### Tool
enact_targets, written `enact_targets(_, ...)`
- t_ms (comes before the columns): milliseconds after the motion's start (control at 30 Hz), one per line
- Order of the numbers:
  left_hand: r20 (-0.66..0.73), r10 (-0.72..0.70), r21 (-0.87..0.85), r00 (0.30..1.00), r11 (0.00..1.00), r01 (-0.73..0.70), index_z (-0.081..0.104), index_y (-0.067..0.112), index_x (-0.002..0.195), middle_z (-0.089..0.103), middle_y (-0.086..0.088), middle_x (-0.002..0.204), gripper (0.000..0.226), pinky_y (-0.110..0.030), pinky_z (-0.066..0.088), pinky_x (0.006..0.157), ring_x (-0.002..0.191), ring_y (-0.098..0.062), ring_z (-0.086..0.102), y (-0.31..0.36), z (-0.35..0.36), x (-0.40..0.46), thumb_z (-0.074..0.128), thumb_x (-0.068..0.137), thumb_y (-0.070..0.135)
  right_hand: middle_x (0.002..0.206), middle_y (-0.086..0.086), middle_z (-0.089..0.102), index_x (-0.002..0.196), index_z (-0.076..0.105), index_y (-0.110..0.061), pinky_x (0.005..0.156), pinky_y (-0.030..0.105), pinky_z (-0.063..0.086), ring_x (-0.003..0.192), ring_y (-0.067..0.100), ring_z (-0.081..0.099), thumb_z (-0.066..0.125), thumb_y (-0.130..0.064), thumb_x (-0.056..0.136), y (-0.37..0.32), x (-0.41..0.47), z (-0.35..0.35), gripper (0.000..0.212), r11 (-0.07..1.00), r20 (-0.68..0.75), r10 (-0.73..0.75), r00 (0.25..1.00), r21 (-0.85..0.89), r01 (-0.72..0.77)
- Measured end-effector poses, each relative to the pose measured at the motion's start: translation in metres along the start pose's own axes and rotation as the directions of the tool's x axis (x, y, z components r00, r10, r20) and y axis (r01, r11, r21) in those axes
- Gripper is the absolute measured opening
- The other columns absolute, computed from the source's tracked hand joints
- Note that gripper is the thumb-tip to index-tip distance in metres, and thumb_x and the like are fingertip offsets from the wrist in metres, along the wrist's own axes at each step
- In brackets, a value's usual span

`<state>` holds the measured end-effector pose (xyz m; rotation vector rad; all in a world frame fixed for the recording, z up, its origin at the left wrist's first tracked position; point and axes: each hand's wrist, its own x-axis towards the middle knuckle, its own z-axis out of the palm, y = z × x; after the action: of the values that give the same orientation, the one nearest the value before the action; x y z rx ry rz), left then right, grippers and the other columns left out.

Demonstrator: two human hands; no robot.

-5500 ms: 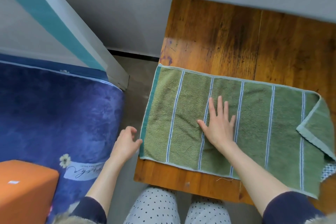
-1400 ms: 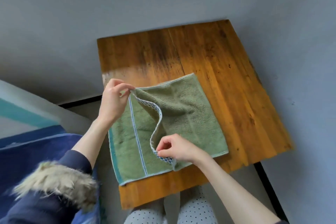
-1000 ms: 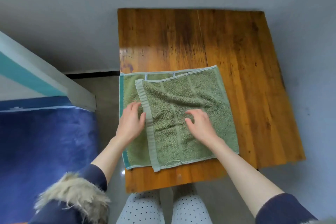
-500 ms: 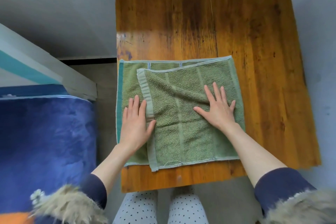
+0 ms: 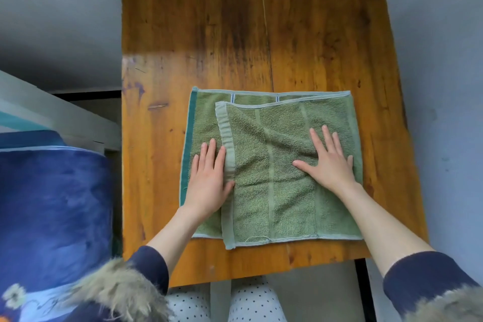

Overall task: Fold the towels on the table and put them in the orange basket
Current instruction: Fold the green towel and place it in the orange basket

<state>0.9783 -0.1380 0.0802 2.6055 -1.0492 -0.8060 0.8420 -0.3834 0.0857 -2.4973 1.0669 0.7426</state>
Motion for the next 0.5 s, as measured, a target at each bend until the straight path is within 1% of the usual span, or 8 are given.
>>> enact_targets(200,0.007,0.025,-0.027,1.000,0.999,-0.024,0.003,0.015,0.150,-0.012,-0.008,0.157,0.082,-0.037,-0.008,0.116,0.144,-0.024,-0.014,0.053,0.011,0.030,0.057,0.090,0.033,0.155,-0.009,-0.021,0.146,-0.008,-0.040,0.108,0.067,0.012,0.144,0.019,-0.014,0.044,-0.077,0.074,0.054,0.008,-0.019,0.096,0.999,0.040,0.045,0.998,0.021,-0.046)
enact_targets(267,0.013,0.016,-0.048,1.000,0.999,-0.016,0.006,0.014,0.150,-0.009,-0.008,0.158,0.081,-0.038,-0.006,0.117,0.145,-0.025,-0.012,0.064,0.011,0.038,0.058,0.090,0.030,0.156,-0.008,-0.018,0.147,-0.003,-0.038,0.108,0.068,0.010,0.145,0.021,-0.011,0.044,-0.079,0.073,0.060,0.010,-0.025,0.097,0.997,0.055,0.067,0.996,0.039,-0.069)
enact_targets(300,0.006,0.006,-0.068,1.000,0.998,-0.006,0.010,0.013,0.150,-0.007,-0.009,0.158,0.079,-0.039,-0.004,0.117,0.145,-0.025,-0.010,0.068,0.010,0.040,0.059,0.089,0.027,0.158,-0.006,-0.012,0.148,0.002,-0.036,0.107,0.067,0.008,0.146,0.022,-0.007,0.041,-0.081,0.072,0.059,0.012,-0.028,0.097,0.996,0.041,0.077,0.996,0.049,-0.079)
enact_targets(367,-0.059,-0.027,-0.125,0.998,0.992,0.020,0.024,0.010,0.146,0.009,-0.011,0.157,0.069,-0.042,0.007,0.119,0.145,-0.027,0.002,0.074,0.006,0.036,0.060,0.088,0.019,0.158,0.000,0.008,0.147,0.019,-0.028,0.109,0.063,0.007,0.145,0.023,0.008,0.035,-0.079,0.078,0.051,0.016,-0.035,0.088,0.996,-0.073,0.072,0.995,0.064,-0.068)
enact_targets(400,-0.124,-0.052,-0.151,0.991,0.988,0.033,0.035,0.006,0.141,0.024,-0.014,0.153,0.060,-0.043,0.018,0.116,0.143,-0.030,0.015,0.076,0.005,0.031,0.060,0.087,0.015,0.155,0.004,0.020,0.144,0.029,-0.023,0.111,0.061,0.009,0.143,0.024,0.016,0.034,-0.073,0.083,0.045,0.018,-0.039,0.079,0.997,-0.160,0.046,0.986,0.062,-0.036)
enact_targets(433,-0.195,-0.091,-0.170,0.977,0.984,0.057,0.046,0.004,0.132,0.039,-0.016,0.142,0.049,-0.043,0.030,0.109,0.135,-0.033,0.030,0.078,0.006,0.025,0.060,0.086,0.014,0.150,0.007,0.031,0.140,0.036,-0.020,0.112,0.059,0.011,0.139,0.025,0.024,0.035,-0.065,0.088,0.037,0.022,-0.044,0.069,0.998,-0.246,0.001,0.969,0.055,0.013)
enact_targets(467,-0.243,-0.147,-0.186,0.959,0.977,0.102,0.053,0.003,0.124,0.048,-0.016,0.130,0.040,-0.042,0.036,0.099,0.124,-0.033,0.040,0.079,0.007,0.018,0.059,0.086,0.014,0.144,0.008,0.039,0.137,0.042,-0.016,0.113,0.056,0.015,0.135,0.025,0.031,0.036,-0.055,0.092,0.027,0.027,-0.050,0.059,0.996,-0.311,-0.058,0.949,0.048,0.076)
enact_targets(500,-0.253,-0.205,-0.190,0.945,0.969,0.159,0.055,0.005,0.119,0.052,-0.014,0.121,0.034,-0.039,0.037,0.092,0.115,-0.032,0.043,0.081,0.010,0.011,0.059,0.086,0.016,0.139,0.009,0.044,0.135,0.044,-0.014,0.112,0.052,0.018,0.131,0.025,0.036,0.038,-0.047,0.095,0.014,0.033,-0.055,0.053,0.988,-0.349,-0.121,0.929,0.045,0.146)
